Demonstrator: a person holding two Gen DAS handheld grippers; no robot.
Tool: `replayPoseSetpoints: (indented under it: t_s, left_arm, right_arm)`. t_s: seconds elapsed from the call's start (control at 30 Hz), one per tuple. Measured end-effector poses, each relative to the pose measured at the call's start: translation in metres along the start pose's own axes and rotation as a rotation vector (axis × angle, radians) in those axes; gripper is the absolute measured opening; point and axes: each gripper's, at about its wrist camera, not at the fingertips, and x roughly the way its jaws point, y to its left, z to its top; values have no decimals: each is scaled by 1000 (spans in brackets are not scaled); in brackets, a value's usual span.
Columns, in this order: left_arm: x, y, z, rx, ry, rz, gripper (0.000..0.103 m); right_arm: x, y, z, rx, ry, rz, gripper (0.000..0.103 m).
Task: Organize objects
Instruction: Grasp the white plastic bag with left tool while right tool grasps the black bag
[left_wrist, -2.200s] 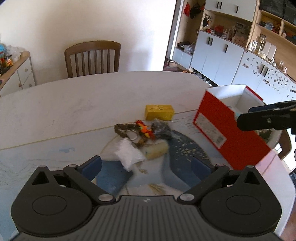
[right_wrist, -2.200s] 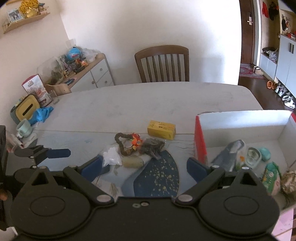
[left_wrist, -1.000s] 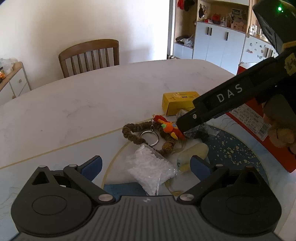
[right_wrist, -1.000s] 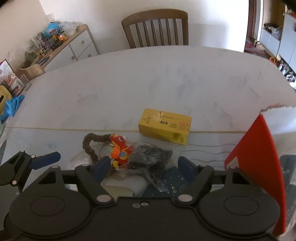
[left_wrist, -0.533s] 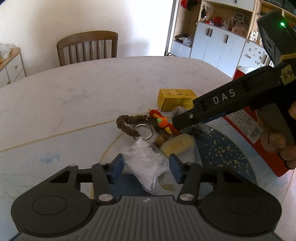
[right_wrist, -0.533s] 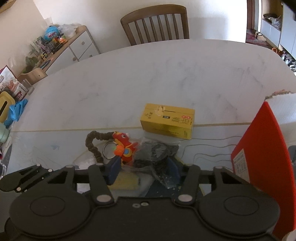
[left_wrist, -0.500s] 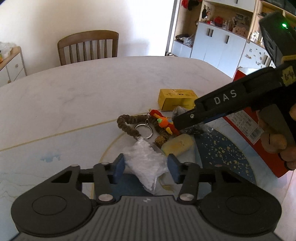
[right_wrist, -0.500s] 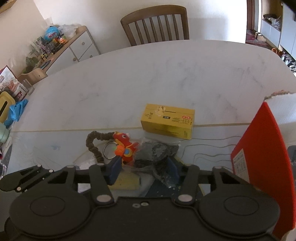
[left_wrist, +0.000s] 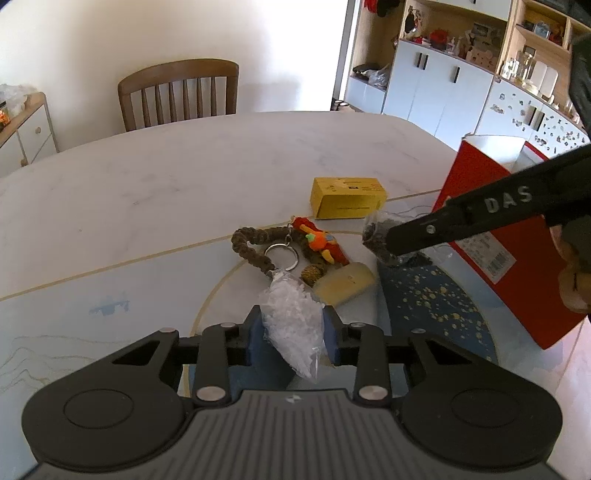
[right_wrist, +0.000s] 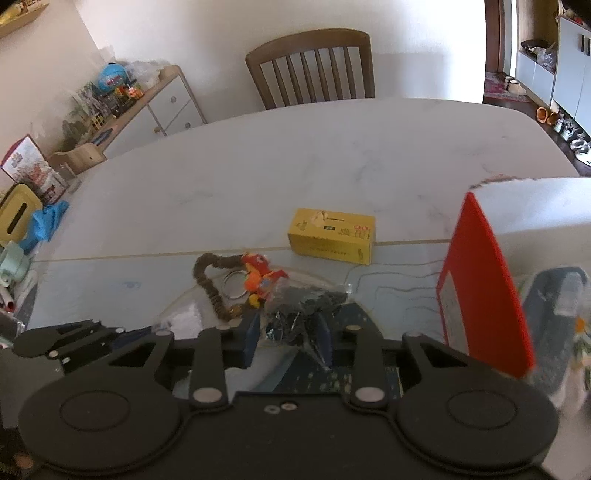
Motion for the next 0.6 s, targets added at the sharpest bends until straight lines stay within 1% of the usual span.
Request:
replayPoseSetpoints:
  t_s: [0.1, 0.17, 0.2, 0.23, 0.3, 0.33, 0.4, 0.47, 0.5, 0.57, 0.6]
  left_arm:
    - [-9, -1, -2, -12, 0, -3, 32]
    - [-15, 0, -4, -35, 7, -9, 32]
    - [-18, 0, -4, -42, 10, -10, 32]
    - [-22, -1, -5, -47, 9, -10, 32]
    - [-30, -2, -6, -56, 6, -8, 32]
    - [-33, -3, -7, -63, 6, -8, 32]
    - [-40, -4, -10, -74, 6, -8, 32]
    - [-46, -7, -14, -77, 7, -6, 32]
    - [-48, -8, -17, -79, 11, -5, 32]
    - [-51, -10, -20, -77, 18, -4, 32]
    - [-52, -11, -22, -75, 19, -1, 32]
  right_arm:
    - [-16, 3, -8, -11, -14, 5, 27]
    - [-26, 5, -13, -8, -22, 19, 19]
    - [-31, 5, -16, -6, -26, 24, 16]
    - [-36, 5, -18, -6, -27, 28, 7]
    - [-41, 5, -23, -20, -21, 43, 6]
    - [-43, 5, -26, -35, -19, 42, 8]
    - [-46, 2, -30, -42, -20, 24, 19]
    - [-45, -2, -34, -26, 3, 41, 31]
    - [-43, -4, -37, -22, 7, 34, 37]
    - [-40, -4, -41, -25, 8, 21, 60]
    - [-38, -4, -44, -25, 9, 22, 64]
